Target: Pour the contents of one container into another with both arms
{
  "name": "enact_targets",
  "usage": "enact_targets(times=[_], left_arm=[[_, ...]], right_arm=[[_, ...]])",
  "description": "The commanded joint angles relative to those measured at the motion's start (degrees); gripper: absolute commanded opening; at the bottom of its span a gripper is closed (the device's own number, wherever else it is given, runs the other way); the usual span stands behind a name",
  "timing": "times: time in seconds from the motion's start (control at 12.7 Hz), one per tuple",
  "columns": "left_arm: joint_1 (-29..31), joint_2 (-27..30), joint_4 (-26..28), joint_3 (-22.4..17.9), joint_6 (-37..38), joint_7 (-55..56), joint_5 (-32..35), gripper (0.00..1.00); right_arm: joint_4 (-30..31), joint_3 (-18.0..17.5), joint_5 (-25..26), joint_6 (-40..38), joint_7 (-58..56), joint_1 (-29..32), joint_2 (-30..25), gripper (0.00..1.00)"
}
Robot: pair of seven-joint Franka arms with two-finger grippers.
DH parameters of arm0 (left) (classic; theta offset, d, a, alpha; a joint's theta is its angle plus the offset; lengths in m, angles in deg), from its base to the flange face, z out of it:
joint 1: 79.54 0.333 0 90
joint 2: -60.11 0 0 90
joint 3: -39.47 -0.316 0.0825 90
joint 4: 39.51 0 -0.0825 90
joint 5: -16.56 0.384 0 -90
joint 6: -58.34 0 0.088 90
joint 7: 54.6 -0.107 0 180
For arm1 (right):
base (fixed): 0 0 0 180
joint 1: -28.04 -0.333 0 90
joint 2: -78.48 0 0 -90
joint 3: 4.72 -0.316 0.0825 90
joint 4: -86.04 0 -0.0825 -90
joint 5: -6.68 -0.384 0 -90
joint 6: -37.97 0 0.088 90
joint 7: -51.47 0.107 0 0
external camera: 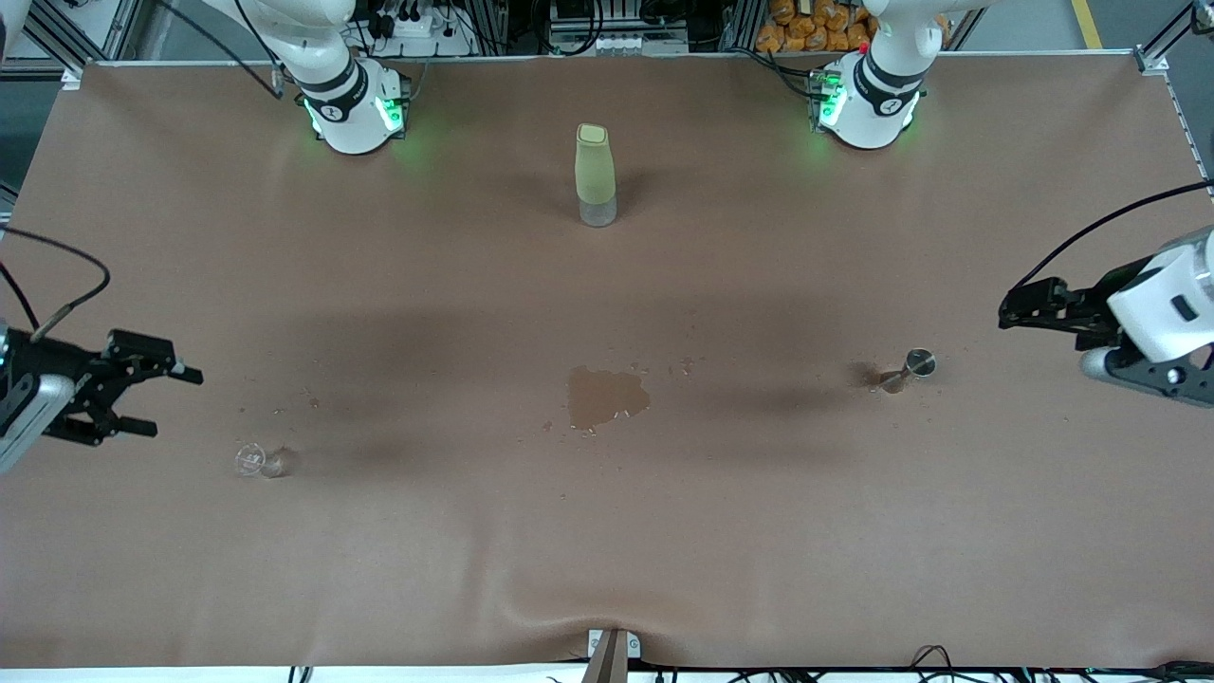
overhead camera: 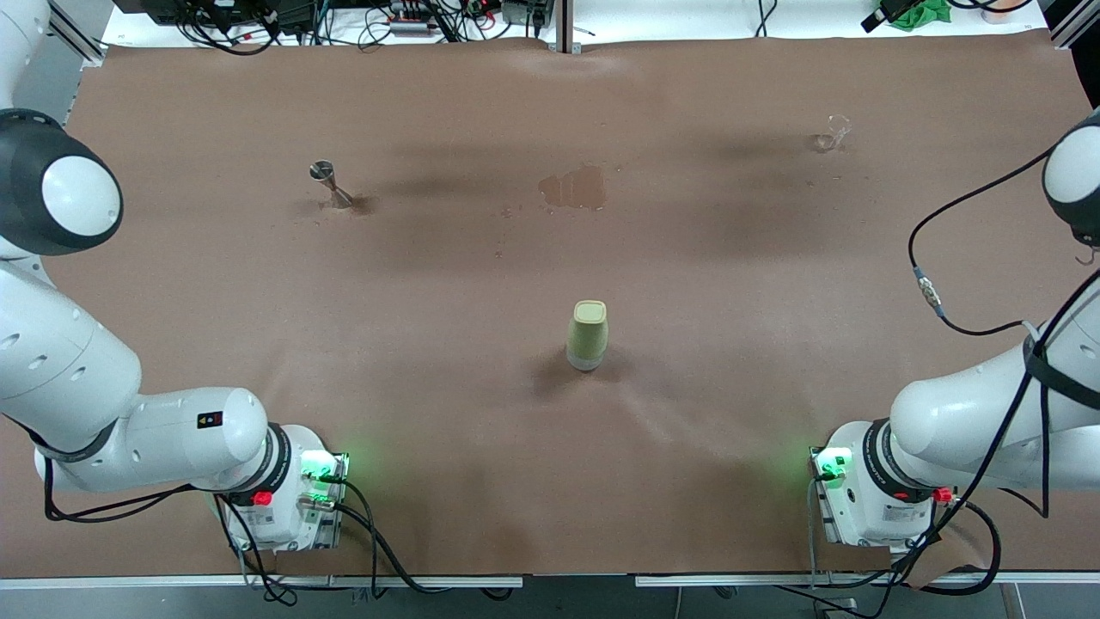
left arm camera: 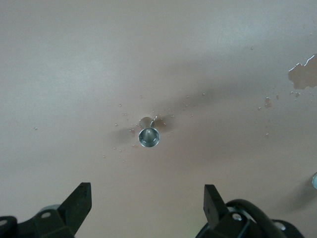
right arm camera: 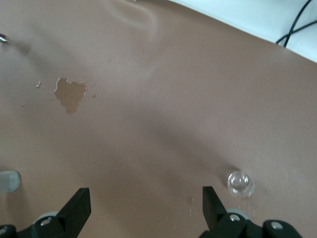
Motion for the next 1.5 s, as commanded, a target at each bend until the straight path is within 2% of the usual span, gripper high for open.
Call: enact_targets(times=[0.0,0.24,0.39,0.55,0.79,1.18,1.42], left_arm=[[-0.2,1.88,0.88,-1.1,-0.68,-0.84,0.9,1.0],[-5.37,6.26,2.8,-7.33,-0.42,-0.24,0.54,1.0],[-7.32,9.69,6.49,-9.71,-0.5,1.78,0.55,1.0],[-9.69,13.91,11.32,-11.91,-1.99,6.6,0.46,1.0],[-9.79,20.24,18.27,-11.92,-5.51,13.82,0.54,1.0],[-10.75,22.18,19.24,-12.01,-4.81,13.39,0.98,1.0],[-12.51,24.03,21.79,-12.1,-4.81,15.14,1.16,1.0]], right_arm=[[7.37,0.29,6.29,0.75,7.08,-1.71,-8.41,1.0],[11.85,1.25,10.7,0.49,10.96,-2.32,-14.31,1.0],[13.17,3.7,13.86,-0.74,15.87,-4.69,-17.21,1.0],[13.09,4.24,15.71,-4.07,23.33,-4.96,-18.36,1.0],[13.09,4.59,20.8,-6.02,34.24,-6.36,-20.47,1.0],[12.83,7.4,21.52,-8.04,35.5,-9.26,-22.67,1.0],[11.87,8.02,21.52,-12.6,43.03,-9.8,-22.94,1.0]])
